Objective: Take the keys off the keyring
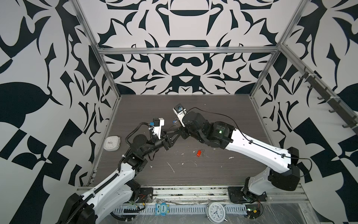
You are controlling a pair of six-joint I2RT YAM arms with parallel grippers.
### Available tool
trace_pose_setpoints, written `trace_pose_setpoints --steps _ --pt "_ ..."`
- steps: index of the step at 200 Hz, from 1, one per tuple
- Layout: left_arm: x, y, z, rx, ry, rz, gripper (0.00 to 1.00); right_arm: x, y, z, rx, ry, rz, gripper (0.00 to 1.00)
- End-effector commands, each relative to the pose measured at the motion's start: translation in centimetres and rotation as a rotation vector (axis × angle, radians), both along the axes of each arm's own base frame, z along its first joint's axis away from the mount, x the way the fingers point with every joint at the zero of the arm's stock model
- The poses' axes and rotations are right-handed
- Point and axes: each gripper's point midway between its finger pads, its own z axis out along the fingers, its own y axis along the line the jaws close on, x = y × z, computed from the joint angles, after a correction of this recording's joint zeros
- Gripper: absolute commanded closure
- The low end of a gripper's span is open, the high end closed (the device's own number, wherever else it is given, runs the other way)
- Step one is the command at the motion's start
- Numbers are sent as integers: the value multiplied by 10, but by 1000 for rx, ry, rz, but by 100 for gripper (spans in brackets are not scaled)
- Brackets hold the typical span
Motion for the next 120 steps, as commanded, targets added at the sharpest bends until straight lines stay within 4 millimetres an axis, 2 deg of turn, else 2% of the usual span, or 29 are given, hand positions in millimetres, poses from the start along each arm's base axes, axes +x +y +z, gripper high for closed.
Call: trace_pose_setpoints --steps 1,57,96,120 --pt "5 1 26 -31 -89 24 58 -4 -2 46 133 -49 0 100" --pt "16 7 17 23 -70 98 59 -6 -2 46 140 -47 9 100" --pt "13 14 9 84 -64 123 60 -6 -1 48 139 -54 15 100" --pt "9 16 12 69 -86 125 59 -5 0 47 136 -52 20 100"
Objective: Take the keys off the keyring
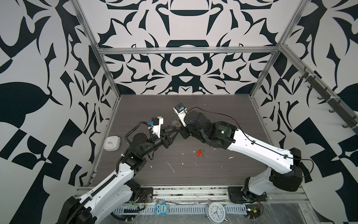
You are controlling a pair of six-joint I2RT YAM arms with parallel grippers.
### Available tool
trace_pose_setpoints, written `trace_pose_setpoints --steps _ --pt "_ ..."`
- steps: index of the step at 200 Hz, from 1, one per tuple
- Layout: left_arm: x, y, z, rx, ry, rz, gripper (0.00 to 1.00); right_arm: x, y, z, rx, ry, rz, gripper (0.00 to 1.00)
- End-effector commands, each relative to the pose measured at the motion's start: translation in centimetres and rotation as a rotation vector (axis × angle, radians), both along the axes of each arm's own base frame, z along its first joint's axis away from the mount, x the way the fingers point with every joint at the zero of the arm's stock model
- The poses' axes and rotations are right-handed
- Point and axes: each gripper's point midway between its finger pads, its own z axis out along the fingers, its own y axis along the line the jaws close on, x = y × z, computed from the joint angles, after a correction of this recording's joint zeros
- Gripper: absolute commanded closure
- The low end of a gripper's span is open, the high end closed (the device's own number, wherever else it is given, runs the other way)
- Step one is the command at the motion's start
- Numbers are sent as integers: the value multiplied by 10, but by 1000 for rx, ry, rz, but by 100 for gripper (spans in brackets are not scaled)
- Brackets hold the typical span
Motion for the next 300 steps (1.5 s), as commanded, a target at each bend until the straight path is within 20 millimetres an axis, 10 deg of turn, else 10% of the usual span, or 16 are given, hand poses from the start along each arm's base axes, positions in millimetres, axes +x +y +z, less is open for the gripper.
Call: trace_pose_setpoints --steps 1,119,224,300 --pt "0 4 10 2 -44 19 59 -2 1 40 110 -52 4 100" --pt "14 3 26 -33 -105 43 61 -4 6 33 114 -27 20 100" --pt "-3 6 46 -151 -72 -45 90 4 0 10 33 -25 -34 100" --pt "1 21 41 -164 -4 33 63 2 -4 9 31 -17 -40 100"
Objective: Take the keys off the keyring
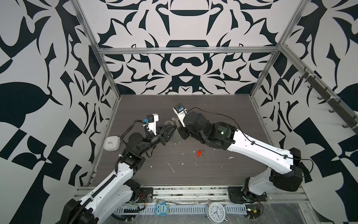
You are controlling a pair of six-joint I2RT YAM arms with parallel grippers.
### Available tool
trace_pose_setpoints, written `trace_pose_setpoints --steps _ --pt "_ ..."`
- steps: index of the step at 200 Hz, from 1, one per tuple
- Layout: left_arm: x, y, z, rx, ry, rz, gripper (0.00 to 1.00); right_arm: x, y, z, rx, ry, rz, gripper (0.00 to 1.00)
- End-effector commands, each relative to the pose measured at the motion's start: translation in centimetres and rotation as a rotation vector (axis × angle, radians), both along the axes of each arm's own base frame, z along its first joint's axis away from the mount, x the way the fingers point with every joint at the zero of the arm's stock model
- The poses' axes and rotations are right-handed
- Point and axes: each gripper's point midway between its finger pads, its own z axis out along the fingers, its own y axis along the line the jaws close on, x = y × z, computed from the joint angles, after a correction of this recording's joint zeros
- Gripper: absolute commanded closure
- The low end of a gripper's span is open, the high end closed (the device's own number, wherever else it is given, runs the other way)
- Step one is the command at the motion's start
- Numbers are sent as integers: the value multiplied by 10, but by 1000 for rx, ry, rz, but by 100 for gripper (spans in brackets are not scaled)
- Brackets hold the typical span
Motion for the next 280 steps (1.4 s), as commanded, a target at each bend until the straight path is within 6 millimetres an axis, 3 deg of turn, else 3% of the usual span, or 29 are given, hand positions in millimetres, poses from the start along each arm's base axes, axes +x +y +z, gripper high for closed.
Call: trace_pose_setpoints --steps 1,76,117,160,178,193,223,249,280 --pt "-1 11 17 -34 -30 50 63 2 -4 7 23 -12 -29 100" --pt "-29 19 38 -22 -11 14 64 5 -10 8 11 -17 -46 100" --pt "-41 32 36 -8 16 44 56 -1 -11 9 14 -2 3 100" --pt "-61 17 34 10 -46 -101 52 -13 -7 18 99 47 141 100" --pt "-67 15 35 -8 -106 -132 52 -26 1 22 151 81 241 100" --pt "-65 18 40 -58 -153 -106 51 -29 3 21 157 95 256 100" --pt "-42 24 47 -130 -114 -11 48 -26 4 17 163 98 236 100" --pt "-28 7 42 -101 0 -77 63 -22 9 15 160 71 222 100" --pt "-14 6 38 -139 99 -47 60 -21 20 14 158 28 218 100"
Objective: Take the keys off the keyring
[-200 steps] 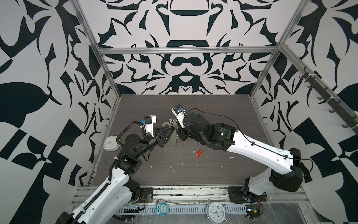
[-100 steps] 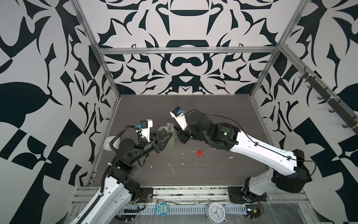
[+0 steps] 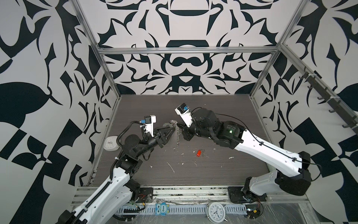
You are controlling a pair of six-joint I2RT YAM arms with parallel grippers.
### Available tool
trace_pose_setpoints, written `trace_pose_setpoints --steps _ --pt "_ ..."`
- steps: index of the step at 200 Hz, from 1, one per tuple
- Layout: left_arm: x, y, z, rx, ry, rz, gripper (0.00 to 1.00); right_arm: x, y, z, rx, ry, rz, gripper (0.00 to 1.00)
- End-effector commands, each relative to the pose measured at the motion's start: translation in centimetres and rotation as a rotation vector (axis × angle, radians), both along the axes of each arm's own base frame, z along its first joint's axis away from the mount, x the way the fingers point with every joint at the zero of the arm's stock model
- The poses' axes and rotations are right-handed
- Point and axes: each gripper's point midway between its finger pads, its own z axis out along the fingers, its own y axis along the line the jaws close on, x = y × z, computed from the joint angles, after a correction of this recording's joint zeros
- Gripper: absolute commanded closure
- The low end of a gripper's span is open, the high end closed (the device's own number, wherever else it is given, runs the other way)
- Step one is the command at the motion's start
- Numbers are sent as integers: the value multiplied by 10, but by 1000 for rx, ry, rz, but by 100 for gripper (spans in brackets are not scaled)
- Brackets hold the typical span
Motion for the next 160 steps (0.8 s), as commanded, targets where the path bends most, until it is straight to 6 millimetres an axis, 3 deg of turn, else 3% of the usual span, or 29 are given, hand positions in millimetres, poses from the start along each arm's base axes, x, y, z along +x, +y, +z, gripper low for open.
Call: trace_pose_setpoints --steps 1,58,142,156,160 --pt "1 4 33 -92 -13 12 60 2 11 9 29 -65 -4 100" --pt "7 12 17 -32 52 83 54 4 27 0 53 -67 3 100" --pt "22 17 -10 116 190 167 52 16 21 -7 -23 -119 -78 100" --pt "23 17 -9 114 199 168 49 15 24 -11 -35 -122 -74 100" --pt "24 17 -9 116 204 170 44 15 24 -12 -35 -118 -71 100"
